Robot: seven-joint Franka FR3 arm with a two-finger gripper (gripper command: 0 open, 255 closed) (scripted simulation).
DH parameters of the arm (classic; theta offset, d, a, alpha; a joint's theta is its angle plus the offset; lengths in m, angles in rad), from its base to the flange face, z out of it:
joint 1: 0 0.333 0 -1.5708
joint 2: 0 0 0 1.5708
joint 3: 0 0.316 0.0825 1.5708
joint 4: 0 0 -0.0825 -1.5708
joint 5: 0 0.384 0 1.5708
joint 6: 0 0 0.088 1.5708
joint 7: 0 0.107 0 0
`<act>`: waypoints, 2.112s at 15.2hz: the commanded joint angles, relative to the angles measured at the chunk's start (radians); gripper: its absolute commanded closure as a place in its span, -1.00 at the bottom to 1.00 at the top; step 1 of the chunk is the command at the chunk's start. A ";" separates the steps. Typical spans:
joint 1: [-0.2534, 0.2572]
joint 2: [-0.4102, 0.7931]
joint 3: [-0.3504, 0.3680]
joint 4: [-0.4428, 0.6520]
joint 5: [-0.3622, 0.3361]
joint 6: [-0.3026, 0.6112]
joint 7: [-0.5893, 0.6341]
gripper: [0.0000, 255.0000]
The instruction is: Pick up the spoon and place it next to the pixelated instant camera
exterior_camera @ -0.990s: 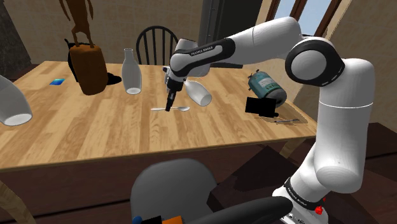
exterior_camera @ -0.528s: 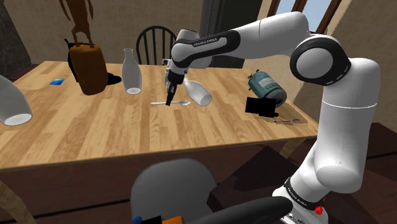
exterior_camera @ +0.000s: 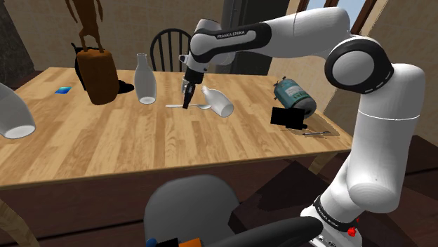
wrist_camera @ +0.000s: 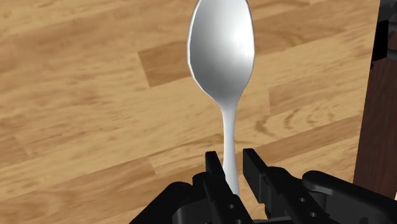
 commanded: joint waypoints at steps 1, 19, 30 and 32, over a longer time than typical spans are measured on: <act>-0.001 -0.004 -0.001 0.024 -0.003 -0.028 0.006 1.00; -0.049 -0.191 -0.029 -0.069 0.003 -0.138 -0.045 1.00; -0.144 -0.492 -0.119 -0.422 0.001 -0.131 -0.237 1.00; -0.162 -0.538 -0.141 -0.469 -0.007 -0.139 -0.272 1.00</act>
